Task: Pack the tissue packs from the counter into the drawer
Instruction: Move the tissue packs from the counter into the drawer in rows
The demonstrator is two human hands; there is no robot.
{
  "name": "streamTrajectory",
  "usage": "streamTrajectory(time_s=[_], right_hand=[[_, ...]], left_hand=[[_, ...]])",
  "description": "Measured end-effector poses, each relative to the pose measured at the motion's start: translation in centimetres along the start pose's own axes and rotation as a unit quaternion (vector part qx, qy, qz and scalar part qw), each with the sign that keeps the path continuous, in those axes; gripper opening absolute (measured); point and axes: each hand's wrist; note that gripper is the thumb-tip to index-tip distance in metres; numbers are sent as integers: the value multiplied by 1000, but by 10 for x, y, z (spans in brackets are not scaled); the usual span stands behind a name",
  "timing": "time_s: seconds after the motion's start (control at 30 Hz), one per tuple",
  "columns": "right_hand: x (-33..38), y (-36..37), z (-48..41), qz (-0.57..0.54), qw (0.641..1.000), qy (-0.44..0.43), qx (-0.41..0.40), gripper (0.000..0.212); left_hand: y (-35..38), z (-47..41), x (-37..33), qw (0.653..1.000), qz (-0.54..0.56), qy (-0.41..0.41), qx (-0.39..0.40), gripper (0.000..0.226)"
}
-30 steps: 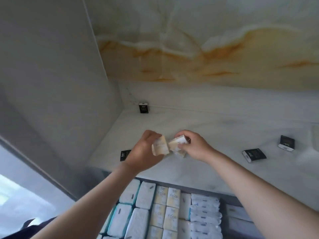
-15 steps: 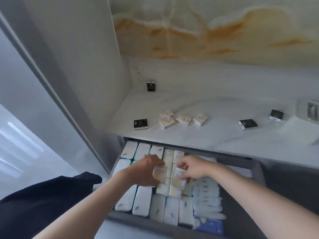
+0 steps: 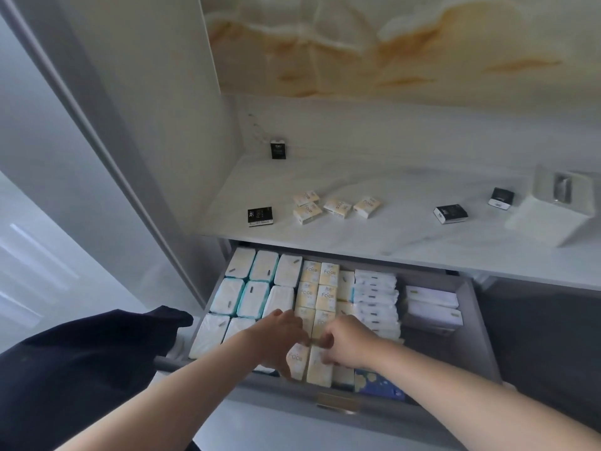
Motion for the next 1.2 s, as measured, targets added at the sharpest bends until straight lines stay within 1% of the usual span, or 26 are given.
streamTrajectory(time_s=[0.07,0.1,0.17,0.23,0.3,0.37,0.43,0.5,0.63,0.7,0.77,0.83,0.9,1.03,1.1,1.2], right_hand=[[-1,9,-1,28,999,-8,-40,20],[-1,13,-1,45,998,-10,-53,19],[-1,17,0,102,993,-18,-59,22],[-2,19,0,152,986,-38,-48,25],[-1,16,-2,147,986,-57,-58,24],[-2,9,-8,124,986,-66,-91,25],[-6,2,-16,107,984,-62,-127,32],[-13,-5,-27,100,985,-40,-133,49],[-26,-19,-45,97,993,3,-73,86],[-32,-24,-53,105,994,6,-42,95],[-35,-27,-57,116,993,5,-20,96],[-37,-27,-57,124,992,-1,-15,95],[-38,-24,-54,135,991,-14,-23,96],[-37,-17,-44,135,990,-26,-28,97],[-36,-13,-40,115,993,-22,-29,99],[-36,-7,-39,51,998,-12,-39,105]], left_hand=[[1,-2,-2,1000,-19,-2,-1,77],[1,-2,-2,1000,-19,-6,-2,71],[0,-3,-1,1000,-17,-10,-15,57],[1,-4,1,999,12,-16,-44,47],[1,-7,3,994,55,-26,-91,41],[-2,-14,6,986,74,-38,-144,39],[-6,-23,11,979,92,-60,-171,42],[-11,-35,17,977,100,-88,-168,49],[-14,-55,28,981,86,-125,-119,60],[-13,-62,32,985,72,-130,-88,64],[-13,-66,34,988,40,-134,-64,68],[-11,-66,36,990,-6,-130,-53,71],[-9,-65,37,990,-34,-121,-59,73],[-10,-58,37,991,-50,-94,-81,72],[-10,-55,36,991,-59,-90,-85,74],[-6,-53,34,991,-46,-95,-82,79]])
Point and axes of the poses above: each hand's wrist, its own z-axis away from the middle knuckle, its own y-axis out of the palm, x = y × z, and after that the axes turned 8 degrees about -y, right-handed
